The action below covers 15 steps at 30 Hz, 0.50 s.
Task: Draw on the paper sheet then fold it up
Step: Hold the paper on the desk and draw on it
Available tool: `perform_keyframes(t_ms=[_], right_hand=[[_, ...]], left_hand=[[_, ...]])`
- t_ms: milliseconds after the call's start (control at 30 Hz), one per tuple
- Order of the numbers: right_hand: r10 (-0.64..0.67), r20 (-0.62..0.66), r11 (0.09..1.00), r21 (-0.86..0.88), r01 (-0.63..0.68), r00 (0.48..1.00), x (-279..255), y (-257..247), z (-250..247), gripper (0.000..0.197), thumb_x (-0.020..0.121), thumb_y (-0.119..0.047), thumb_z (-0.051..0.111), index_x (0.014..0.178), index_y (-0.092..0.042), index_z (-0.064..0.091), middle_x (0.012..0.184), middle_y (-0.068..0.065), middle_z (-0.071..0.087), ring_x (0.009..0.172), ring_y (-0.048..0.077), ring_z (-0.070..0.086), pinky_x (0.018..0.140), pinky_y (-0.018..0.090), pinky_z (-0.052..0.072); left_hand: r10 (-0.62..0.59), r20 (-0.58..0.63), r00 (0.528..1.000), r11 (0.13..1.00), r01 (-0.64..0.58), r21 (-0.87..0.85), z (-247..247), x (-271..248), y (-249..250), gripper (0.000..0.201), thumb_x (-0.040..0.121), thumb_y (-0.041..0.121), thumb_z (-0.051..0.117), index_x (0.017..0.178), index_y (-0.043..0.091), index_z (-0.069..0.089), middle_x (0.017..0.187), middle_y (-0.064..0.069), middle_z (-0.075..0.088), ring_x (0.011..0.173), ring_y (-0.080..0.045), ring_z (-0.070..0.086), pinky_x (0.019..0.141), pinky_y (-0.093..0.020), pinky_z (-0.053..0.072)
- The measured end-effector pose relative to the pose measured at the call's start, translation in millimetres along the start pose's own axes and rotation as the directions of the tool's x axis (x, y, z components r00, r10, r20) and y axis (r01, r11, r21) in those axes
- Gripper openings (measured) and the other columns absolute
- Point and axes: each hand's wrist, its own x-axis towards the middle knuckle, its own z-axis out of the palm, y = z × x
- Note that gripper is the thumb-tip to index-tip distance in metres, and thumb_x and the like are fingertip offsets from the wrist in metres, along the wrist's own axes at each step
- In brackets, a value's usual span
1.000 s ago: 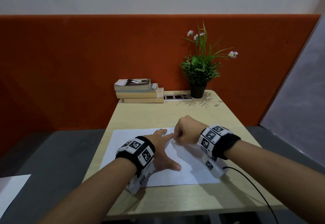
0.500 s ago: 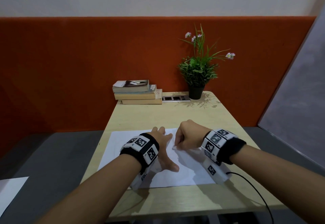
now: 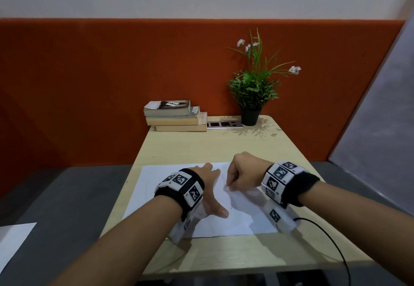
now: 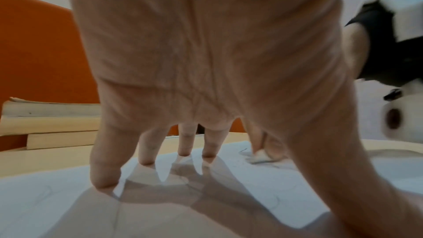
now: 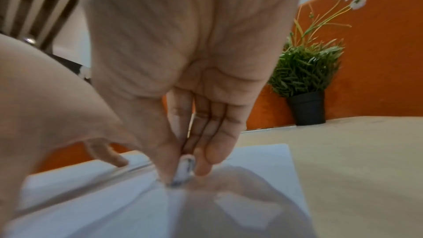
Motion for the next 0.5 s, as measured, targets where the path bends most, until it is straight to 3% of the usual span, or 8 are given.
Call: perform_keyframes(t_ms=[67, 133, 267, 367, 500], right_hand=[[0.047, -0.086, 0.999, 0.012, -0.046, 0.995, 10.7, 3.9, -2.1, 0.009, 0.081, -0.020, 0.082, 0.088, -0.016, 0.084, 0.080, -0.007, 0.076, 0.080, 0.011, 0.071, 0.073, 0.025, 0.060], [0.071, -0.120, 0.997, 0.031, -0.068, 0.990, 14.7, 6.2, -0.2, 0.011, 0.082, -0.022, 0.082, 0.090, -0.014, 0.084, 0.080, -0.006, 0.075, 0.079, 0.013, 0.071, 0.073, 0.026, 0.060], [0.027, -0.012, 0.999, 0.030, -0.027, 1.000, -3.2, 10.4, 3.1, 0.013, 0.083, -0.028, 0.083, 0.091, -0.018, 0.085, 0.086, -0.007, 0.079, 0.081, 0.006, 0.070, 0.074, 0.020, 0.057], [-0.018, 0.088, 1.000, 0.022, 0.016, 0.996, -17.3, 13.1, 1.1, 0.014, 0.081, -0.032, 0.084, 0.091, -0.023, 0.085, 0.086, -0.010, 0.080, 0.080, 0.003, 0.070, 0.073, 0.017, 0.057], [0.024, 0.002, 1.000, 0.001, -0.024, 1.000, 0.0, 11.2, 0.0, 0.009, 0.081, -0.026, 0.084, 0.088, -0.021, 0.085, 0.084, -0.010, 0.079, 0.078, 0.004, 0.070, 0.070, 0.017, 0.056]], left_hand=[[-0.005, 0.002, 1.000, 1.000, 0.005, -0.009, 0.4, -0.1, -1.1, 0.122, 0.035, 0.093, 0.060, 0.131, 0.021, 0.042, 0.140, 0.000, 0.039, 0.123, -0.027, 0.050, 0.093, -0.049, 0.050], [-0.003, 0.003, 1.000, 1.000, 0.003, -0.018, 0.6, -1.4, -1.7, 0.121, 0.038, 0.093, 0.063, 0.134, 0.022, 0.040, 0.144, -0.001, 0.038, 0.127, -0.027, 0.048, 0.096, -0.051, 0.049], [0.001, 0.011, 1.000, 0.999, -0.001, -0.044, 0.9, -2.3, -3.2, 0.124, 0.055, 0.087, 0.071, 0.151, 0.021, 0.028, 0.164, -0.003, 0.018, 0.145, -0.030, 0.031, 0.109, -0.052, 0.040], [0.003, 0.024, 1.000, 0.999, -0.002, -0.042, 0.3, -3.6, -2.5, 0.127, 0.062, 0.082, 0.073, 0.158, 0.021, 0.017, 0.167, -0.002, 0.011, 0.149, -0.029, 0.023, 0.114, -0.052, 0.036], [0.013, 0.022, 1.000, 0.999, -0.012, -0.034, 0.1, -2.7, -3.3, 0.123, 0.063, 0.082, 0.074, 0.156, 0.019, 0.022, 0.165, -0.004, 0.014, 0.147, -0.030, 0.026, 0.112, -0.052, 0.037]])
